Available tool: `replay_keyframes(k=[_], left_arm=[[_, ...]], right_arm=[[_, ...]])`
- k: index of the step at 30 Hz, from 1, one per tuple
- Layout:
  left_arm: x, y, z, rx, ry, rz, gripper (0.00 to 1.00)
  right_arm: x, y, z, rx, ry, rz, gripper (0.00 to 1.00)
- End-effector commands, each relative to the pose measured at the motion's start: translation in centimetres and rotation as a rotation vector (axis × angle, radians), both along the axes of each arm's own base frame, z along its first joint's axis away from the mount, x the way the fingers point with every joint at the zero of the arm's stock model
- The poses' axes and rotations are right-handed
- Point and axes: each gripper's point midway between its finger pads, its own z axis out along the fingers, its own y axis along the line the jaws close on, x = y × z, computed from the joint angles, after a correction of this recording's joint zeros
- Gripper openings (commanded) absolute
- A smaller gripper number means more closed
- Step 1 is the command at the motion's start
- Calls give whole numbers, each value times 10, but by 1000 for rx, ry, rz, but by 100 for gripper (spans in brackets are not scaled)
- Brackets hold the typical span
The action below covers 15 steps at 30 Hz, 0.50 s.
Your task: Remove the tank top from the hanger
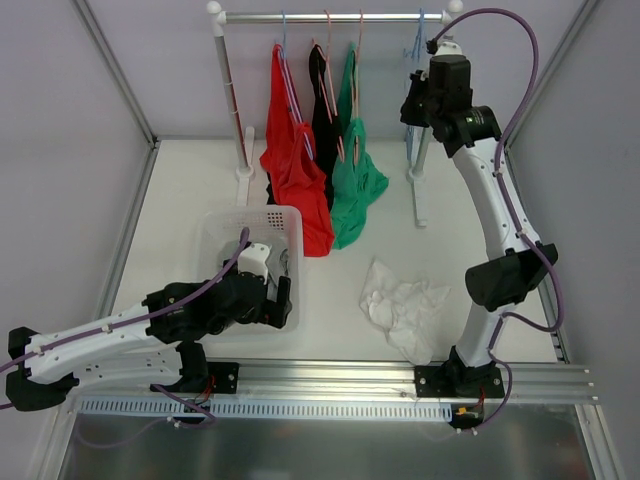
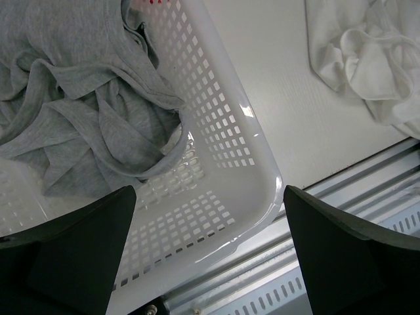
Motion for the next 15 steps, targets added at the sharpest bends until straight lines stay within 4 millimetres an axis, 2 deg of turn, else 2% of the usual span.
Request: replay_keyframes(k=[1,2,3,4,6,8,10,15], left_arm=[[0,-8,4,-45,6,2,99],[-1,-8,4,-45,7,-1,99],[0,-9,5,-44,4,-2,99],[0,-11,7,-50,3,-3,99],[1,-12,7,-43,2,-8,99],[2,-16,11,-54,-4,-8,99],[4,-18,13,-46,-10,-14,99],[8,-30,21,-48,-21,-29,99]], right_arm=[[-15,-5,33,53,-63,15,2],[-16,-6,32,51,-61,14,9],[-17,-6,32,50,-59,17,35],[-21,-7,36,52,-63,22,43],[-26,-6,36,57,-58,34,52],[-37,-6,45,69,-73,50,55],[-45,-3,42,75,-62,75,59],[-71,-17,47,68,-72,50,68]])
